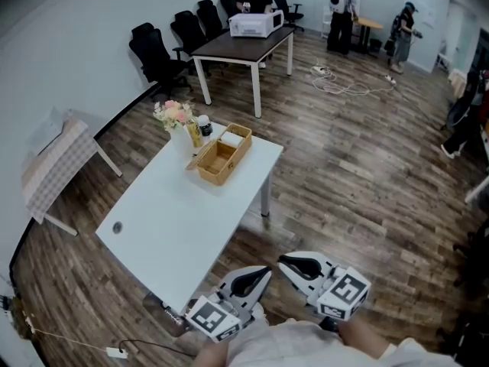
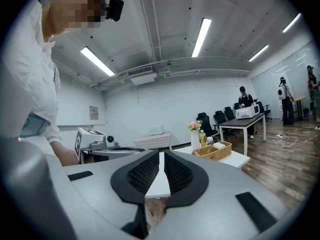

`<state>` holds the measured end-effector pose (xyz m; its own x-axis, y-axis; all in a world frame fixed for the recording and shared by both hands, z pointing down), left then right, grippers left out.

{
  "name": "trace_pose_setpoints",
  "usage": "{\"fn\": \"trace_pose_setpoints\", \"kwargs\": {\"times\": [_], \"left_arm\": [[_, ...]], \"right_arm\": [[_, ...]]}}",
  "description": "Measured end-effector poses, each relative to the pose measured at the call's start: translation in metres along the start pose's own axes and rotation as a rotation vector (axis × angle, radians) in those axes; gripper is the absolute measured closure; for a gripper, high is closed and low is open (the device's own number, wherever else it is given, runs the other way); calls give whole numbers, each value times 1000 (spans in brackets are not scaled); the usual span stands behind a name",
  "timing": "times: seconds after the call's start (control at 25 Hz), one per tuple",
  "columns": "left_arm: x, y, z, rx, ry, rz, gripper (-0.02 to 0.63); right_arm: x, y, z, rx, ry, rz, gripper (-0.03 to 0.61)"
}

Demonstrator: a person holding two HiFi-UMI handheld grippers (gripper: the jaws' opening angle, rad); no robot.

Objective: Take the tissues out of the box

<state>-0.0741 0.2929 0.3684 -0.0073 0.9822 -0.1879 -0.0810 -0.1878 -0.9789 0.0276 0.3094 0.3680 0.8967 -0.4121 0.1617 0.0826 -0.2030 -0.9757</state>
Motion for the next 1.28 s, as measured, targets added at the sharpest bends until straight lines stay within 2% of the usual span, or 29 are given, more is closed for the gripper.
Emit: {"fn": "trace_pose_setpoints", "kwargs": {"times": [0.32,0.56,0.84,1.28], "left_arm": [[-61,11,38,3,22,-2,615],[-94,8,44,4,28,19,615],[-147,5,28,6,56,33,615],[-281,27,-15,-1,188,38,615]], "right_arm": [[-4,12,-73,-4,23,33,543],[7,13,-105,-34,21,17,541],[50,13,-150,-51,39,2,541],[149,47,-263,-67,158,2,541]]}}
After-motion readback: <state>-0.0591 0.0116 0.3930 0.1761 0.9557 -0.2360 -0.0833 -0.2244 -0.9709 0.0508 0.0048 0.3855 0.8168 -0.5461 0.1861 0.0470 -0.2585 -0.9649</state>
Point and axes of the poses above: the fingertips, and each gripper's own axes: z backward along the fingers, x to its right, y out of its top, the point moved 5 cm from there along z, backward along the fingers, and after that the axes turned 11 degrees about -y, right-handed, at the moved point
